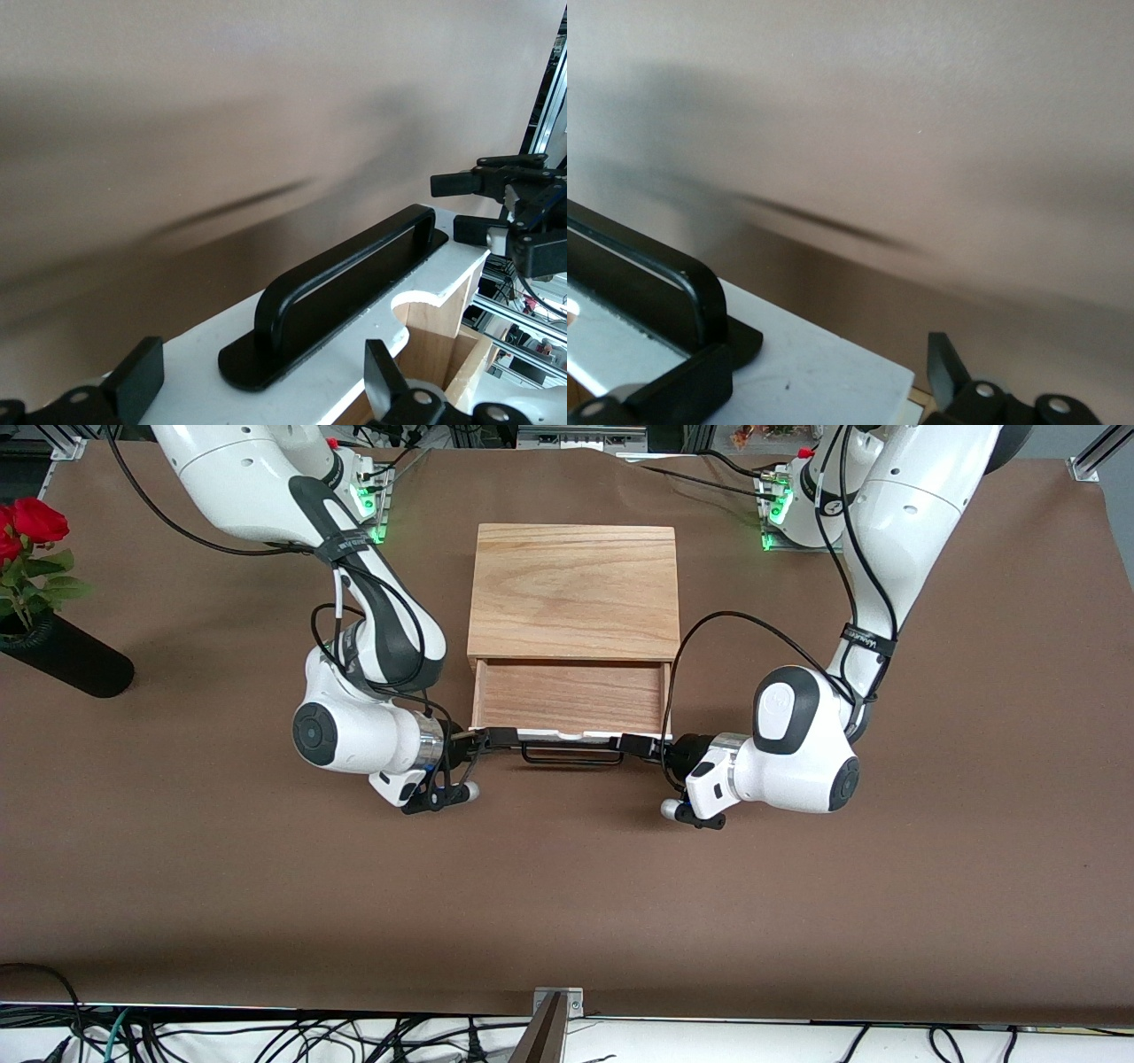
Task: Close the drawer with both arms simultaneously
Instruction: 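Bring both grippers against the white drawer front beside the handle, then push the drawer front into the box with both grippers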
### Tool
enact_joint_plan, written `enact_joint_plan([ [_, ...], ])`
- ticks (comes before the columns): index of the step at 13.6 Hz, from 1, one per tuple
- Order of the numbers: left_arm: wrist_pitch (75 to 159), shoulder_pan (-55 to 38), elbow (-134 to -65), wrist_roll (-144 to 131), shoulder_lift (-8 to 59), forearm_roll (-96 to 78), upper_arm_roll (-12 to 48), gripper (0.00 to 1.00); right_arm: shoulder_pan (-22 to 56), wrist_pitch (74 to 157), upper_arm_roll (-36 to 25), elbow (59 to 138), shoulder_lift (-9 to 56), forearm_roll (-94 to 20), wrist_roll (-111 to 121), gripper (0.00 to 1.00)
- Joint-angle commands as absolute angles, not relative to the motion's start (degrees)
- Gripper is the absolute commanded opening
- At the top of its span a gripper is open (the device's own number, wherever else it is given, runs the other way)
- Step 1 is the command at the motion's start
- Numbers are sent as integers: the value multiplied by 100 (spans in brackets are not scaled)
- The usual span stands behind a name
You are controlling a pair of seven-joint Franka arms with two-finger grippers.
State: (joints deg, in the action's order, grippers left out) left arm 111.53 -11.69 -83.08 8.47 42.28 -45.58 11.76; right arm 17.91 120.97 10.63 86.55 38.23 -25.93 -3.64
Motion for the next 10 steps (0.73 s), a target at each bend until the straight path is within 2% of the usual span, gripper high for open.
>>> enact_joint_plan([
  [1,11030,-1186,-8508,923,4148,-4554,1134,100,2004,11910,1090,8596,3867,-2751,-632,100],
  [6,10987,-1195,-8551,905,4131,-4395,1143,100,2057,11874,1090,8578,3867,-2751,-835,100],
  [10,10390,-1195,-8552,738,4113,-4220,1142,100,2057,11865,1090,8578,3858,-2751,-853,100],
])
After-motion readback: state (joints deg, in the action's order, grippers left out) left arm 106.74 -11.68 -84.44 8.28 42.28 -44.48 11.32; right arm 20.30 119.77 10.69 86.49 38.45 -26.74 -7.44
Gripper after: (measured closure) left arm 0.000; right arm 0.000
